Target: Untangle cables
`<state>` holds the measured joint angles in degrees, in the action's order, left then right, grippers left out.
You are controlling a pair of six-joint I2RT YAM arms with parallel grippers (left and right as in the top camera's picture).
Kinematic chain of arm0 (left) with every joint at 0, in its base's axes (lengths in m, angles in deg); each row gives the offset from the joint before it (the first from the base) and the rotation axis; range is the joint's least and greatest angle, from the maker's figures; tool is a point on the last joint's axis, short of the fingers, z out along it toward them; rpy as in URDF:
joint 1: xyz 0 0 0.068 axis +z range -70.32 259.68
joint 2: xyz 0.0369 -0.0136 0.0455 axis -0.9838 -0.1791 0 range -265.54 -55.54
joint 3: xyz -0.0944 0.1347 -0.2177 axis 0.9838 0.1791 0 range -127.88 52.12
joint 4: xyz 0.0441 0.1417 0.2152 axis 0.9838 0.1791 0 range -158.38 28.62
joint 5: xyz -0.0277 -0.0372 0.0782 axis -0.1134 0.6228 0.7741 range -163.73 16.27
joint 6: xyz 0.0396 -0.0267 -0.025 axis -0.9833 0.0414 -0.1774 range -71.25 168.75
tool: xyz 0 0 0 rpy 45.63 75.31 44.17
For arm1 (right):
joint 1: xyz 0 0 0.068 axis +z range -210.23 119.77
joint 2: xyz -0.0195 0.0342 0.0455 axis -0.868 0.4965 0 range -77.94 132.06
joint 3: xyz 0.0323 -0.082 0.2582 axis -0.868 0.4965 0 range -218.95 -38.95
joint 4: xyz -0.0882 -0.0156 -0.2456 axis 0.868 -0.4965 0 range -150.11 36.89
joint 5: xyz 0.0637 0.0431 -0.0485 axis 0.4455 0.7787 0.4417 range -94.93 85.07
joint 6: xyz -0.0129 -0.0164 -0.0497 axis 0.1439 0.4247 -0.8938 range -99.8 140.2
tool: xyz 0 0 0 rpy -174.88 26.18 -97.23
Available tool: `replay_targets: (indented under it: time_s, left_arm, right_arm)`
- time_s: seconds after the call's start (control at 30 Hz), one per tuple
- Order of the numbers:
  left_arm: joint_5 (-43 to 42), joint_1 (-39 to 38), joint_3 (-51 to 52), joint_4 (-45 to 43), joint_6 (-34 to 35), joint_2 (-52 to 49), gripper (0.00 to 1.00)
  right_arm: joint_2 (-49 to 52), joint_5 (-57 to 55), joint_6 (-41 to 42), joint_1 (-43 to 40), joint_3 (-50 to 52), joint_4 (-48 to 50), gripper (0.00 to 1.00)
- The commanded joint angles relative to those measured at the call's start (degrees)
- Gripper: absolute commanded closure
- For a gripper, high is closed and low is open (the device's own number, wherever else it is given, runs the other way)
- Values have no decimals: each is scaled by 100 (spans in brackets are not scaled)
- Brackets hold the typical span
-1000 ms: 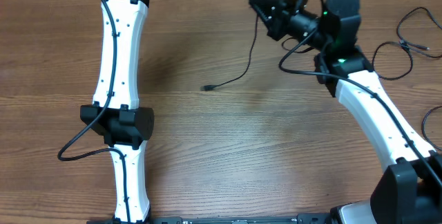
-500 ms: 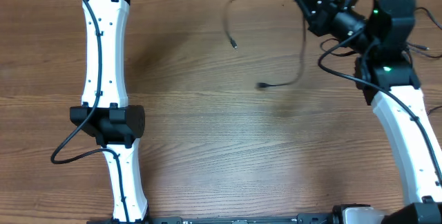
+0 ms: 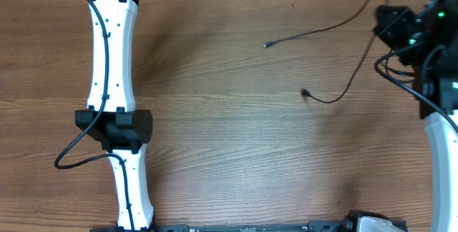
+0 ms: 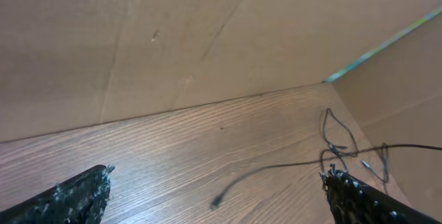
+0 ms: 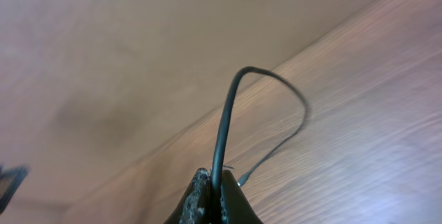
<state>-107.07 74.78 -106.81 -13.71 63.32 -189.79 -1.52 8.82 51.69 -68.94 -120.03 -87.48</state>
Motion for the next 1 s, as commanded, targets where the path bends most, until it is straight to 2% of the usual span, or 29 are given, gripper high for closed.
replay_targets:
  time_s: [0.0,0.2,0.43,0.6,0.73,0.97]
  left_arm:
    - [385,-55,-66,-17,-175,227,0]
    - [391,-55,-66,-262,-168,227,0]
    - [391,-114,-66,-284,-168,227,0]
    - [391,-166,-66,-179,74,227,0]
    - [393,-225,-66,-109,85,227,0]
    - [398,-236,-66,-116,208,227,0]
  right_arm:
    - [-179,-791,-39,-46,-428,-269,96]
    - [321,-774,-284,-46,-428,-518,96]
    - [1735,-968,-1707,-70,-428,363,96]
    - [3034,-1121,-1685,-372,-431,1220,96]
    - [3906,-772,-1672,-570,-431,1781,96]
    - [4828,341,-1657,-562,-431,1943,96]
